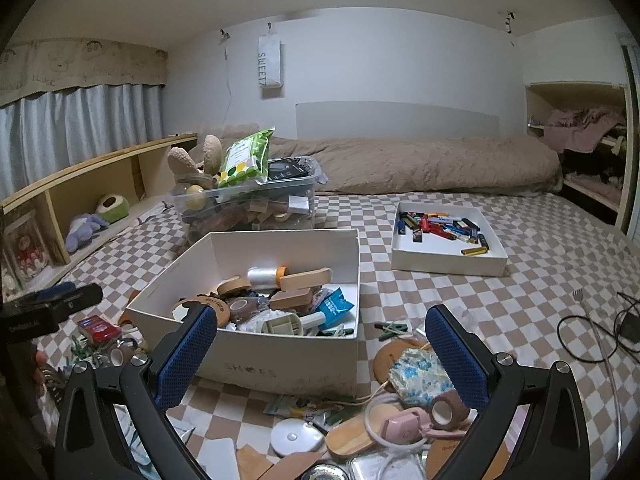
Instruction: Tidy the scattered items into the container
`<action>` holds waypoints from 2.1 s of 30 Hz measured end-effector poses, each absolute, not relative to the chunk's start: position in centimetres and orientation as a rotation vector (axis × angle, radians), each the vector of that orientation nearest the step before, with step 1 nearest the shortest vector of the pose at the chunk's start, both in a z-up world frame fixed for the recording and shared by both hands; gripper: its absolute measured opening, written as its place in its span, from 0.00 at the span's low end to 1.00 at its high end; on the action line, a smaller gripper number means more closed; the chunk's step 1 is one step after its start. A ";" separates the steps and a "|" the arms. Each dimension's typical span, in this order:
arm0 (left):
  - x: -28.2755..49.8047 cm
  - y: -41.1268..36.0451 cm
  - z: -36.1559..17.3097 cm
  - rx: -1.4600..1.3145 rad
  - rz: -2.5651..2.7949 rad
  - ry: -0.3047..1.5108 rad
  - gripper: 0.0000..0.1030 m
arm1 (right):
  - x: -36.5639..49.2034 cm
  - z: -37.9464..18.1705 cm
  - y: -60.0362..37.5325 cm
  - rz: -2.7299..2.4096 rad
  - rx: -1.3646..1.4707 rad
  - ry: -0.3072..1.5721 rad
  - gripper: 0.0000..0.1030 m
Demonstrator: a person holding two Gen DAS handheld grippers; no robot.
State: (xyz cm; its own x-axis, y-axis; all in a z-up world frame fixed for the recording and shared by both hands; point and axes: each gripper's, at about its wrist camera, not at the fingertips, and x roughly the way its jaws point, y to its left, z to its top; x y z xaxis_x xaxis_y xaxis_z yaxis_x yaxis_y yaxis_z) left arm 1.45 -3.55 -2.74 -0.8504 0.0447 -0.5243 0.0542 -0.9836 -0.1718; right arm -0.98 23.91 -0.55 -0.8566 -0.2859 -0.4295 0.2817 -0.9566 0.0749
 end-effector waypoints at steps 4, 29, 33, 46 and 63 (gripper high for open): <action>2.3 -3.8 -4.3 0.903 -2.978 0.270 1.00 | -0.6 -1.6 24.2 -2.766 0.669 -0.036 1.00; 6.3 -5.2 -13.5 1.287 -2.725 0.392 1.00 | 0.6 -7.7 24.1 -2.680 0.830 -0.069 1.00; 6.7 -5.3 -14.8 1.339 -2.668 0.409 1.00 | 0.5 -7.9 24.3 -2.676 0.832 -0.099 1.00; 6.3 -5.3 -16.7 1.365 -2.544 0.314 1.00 | -0.2 -8.2 26.4 -2.696 0.890 -0.224 1.00; 7.0 -4.4 -16.8 1.338 -2.594 0.268 1.00 | 2.2 -11.5 24.4 -2.593 1.061 -0.111 1.00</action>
